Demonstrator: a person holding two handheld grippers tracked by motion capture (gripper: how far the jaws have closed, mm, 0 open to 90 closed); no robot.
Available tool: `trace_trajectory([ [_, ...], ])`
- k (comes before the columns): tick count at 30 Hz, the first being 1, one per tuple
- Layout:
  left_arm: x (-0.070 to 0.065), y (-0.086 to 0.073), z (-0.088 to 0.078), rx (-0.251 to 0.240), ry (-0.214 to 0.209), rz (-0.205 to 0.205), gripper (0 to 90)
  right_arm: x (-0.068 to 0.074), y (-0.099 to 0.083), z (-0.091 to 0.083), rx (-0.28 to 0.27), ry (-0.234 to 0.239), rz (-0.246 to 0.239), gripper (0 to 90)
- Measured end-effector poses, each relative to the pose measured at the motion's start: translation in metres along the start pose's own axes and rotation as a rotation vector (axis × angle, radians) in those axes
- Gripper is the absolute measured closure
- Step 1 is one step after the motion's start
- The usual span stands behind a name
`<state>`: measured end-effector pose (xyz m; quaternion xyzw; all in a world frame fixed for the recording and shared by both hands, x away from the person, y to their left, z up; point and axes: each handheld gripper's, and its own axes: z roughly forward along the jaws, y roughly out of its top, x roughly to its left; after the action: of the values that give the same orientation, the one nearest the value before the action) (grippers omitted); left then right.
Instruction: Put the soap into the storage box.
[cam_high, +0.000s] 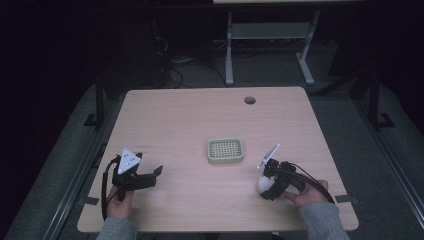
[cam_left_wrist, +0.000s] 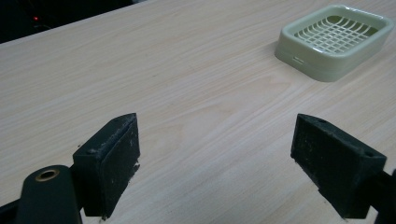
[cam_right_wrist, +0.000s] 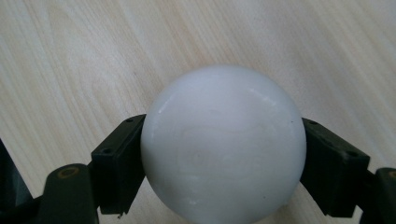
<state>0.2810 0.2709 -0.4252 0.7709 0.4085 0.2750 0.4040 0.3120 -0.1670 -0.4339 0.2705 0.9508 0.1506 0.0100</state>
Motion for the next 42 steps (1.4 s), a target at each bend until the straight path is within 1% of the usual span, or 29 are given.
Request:
trace_trajectory([
  [4, 0.001, 0.0, 0.001, 0.003, -0.001, 0.001, 15.2, -0.002, 0.004, -0.007, -0.015, -0.003, 0.001, 22.0],
  [8, 0.0, 0.0, 0.001, 0.0, -0.002, -0.002, 15.2, -0.003, 0.006, -0.01, -0.017, -0.005, -0.002, 22.0],
  [9, 0.001, 0.0, 0.001, 0.003, -0.002, 0.001, 15.2, -0.003, 0.006, -0.011, -0.021, -0.005, 0.003, 22.0],
  [11, 0.001, 0.0, 0.001, 0.0, 0.0, -0.003, 15.2, -0.004, 0.007, -0.013, -0.032, 0.002, 0.002, 22.0],
  [13, 0.002, 0.0, 0.001, -0.003, 0.002, -0.012, 15.3, -0.004, 0.009, -0.015, -0.032, 0.001, 0.0, 22.0],
  [18, 0.002, 0.0, 0.0, -0.001, 0.002, -0.009, 15.3, -0.006, 0.014, -0.019, -0.031, -0.002, -0.01, 22.0],
  [22, 0.002, 0.0, 0.001, -0.003, 0.002, -0.013, 15.2, -0.007, 0.019, -0.021, -0.035, -0.002, -0.011, 22.0],
  [25, 0.002, 0.0, 0.0, 0.0, 0.003, -0.008, 15.2, -0.009, 0.022, -0.022, -0.035, -0.004, -0.013, 22.0],
  [28, 0.003, 0.0, 0.0, -0.005, 0.001, -0.016, 15.2, -0.01, 0.026, -0.023, -0.035, -0.006, -0.014, 22.0],
  [31, 0.002, 0.0, 0.001, -0.01, -0.001, -0.015, 15.2, -0.01, 0.03, -0.025, -0.03, -0.008, -0.018, 22.0],
  [34, 0.001, 0.0, 0.001, -0.003, -0.002, -0.008, 15.2, -0.011, 0.033, -0.026, -0.027, -0.007, -0.024, 22.1],
  [37, 0.001, 0.0, 0.001, -0.015, 0.0, -0.023, 15.2, -0.011, 0.037, -0.028, -0.024, -0.014, -0.031, 22.1],
  [39, 0.001, 0.0, 0.001, -0.015, -0.002, -0.016, 15.2, -0.012, 0.04, -0.029, -0.024, -0.015, -0.037, 22.0],
  [40, 0.001, 0.0, 0.001, -0.015, -0.003, -0.021, 15.3, -0.012, 0.041, -0.03, -0.024, -0.017, -0.039, 22.0],
  [42, 0.001, 0.0, 0.001, -0.011, -0.003, -0.016, 15.2, -0.012, 0.044, -0.031, -0.028, -0.017, -0.043, 22.0],
])
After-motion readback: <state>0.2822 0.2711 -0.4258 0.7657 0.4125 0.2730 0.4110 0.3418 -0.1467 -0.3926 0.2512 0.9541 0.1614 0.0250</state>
